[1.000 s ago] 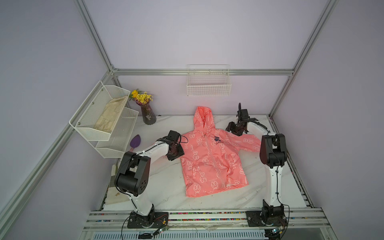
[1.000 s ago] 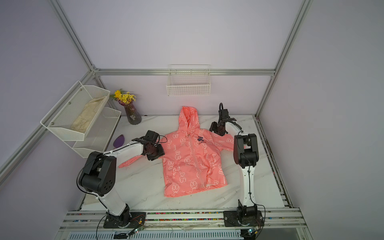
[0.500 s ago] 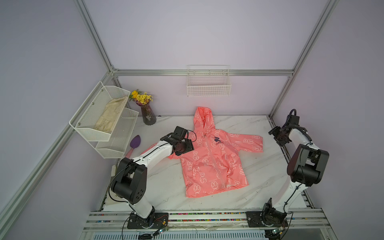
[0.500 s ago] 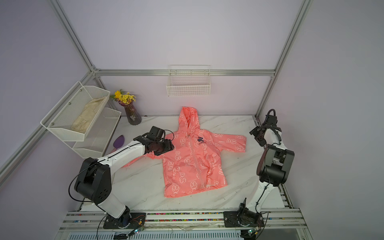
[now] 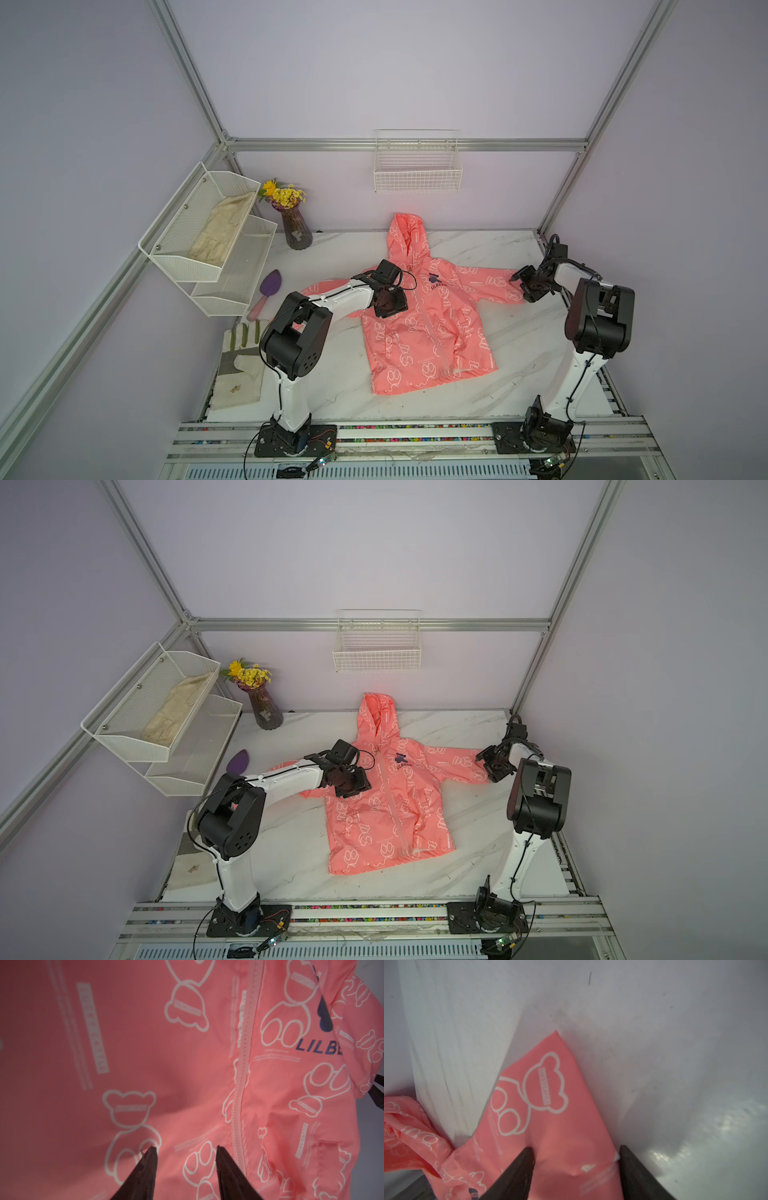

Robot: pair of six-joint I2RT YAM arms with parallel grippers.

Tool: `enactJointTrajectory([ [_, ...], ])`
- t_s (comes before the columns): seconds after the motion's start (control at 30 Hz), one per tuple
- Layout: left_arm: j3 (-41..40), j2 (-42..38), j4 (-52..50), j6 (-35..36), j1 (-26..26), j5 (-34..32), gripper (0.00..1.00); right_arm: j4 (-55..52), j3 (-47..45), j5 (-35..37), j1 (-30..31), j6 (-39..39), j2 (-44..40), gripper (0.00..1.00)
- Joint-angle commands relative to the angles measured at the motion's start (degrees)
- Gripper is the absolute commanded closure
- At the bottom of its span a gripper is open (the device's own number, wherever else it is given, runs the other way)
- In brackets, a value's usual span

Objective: Unzip the jacket
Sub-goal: Flatten out the jacket at the center of the board.

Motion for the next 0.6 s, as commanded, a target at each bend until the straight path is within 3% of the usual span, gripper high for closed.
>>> enactJointTrajectory([
  [0.0,6.45,3.60,2.02,-0.51,-1.70,2.42,0.56,1.48,0.80,-2.14,0.45,1.61,2.13,0.65],
  [0.13,11.75,9.04,2.18,-1.06,-3.85,4.19,0.57,-1.94,4.42,2.41,-0.31,-1.21,-0.29,1.00],
  [0.2,13.78,10.87,2.50,-1.32,-5.08,4.95,0.56,-5.42,7.23,4.81,-0.44,-3.46,-1.37,1.00],
  [0.33,15.36,12.78,3.23,-2.46,-6.57,5.17,0.58,-14.95,15.53,16.92,2.58,-11.66,-2.80,1.00],
  [0.57,8.92,7.68,6.49,-3.63,-6.49,0.86,0.60,-27.09,30.34,40.52,24.58,-20.80,7.33,1.00],
])
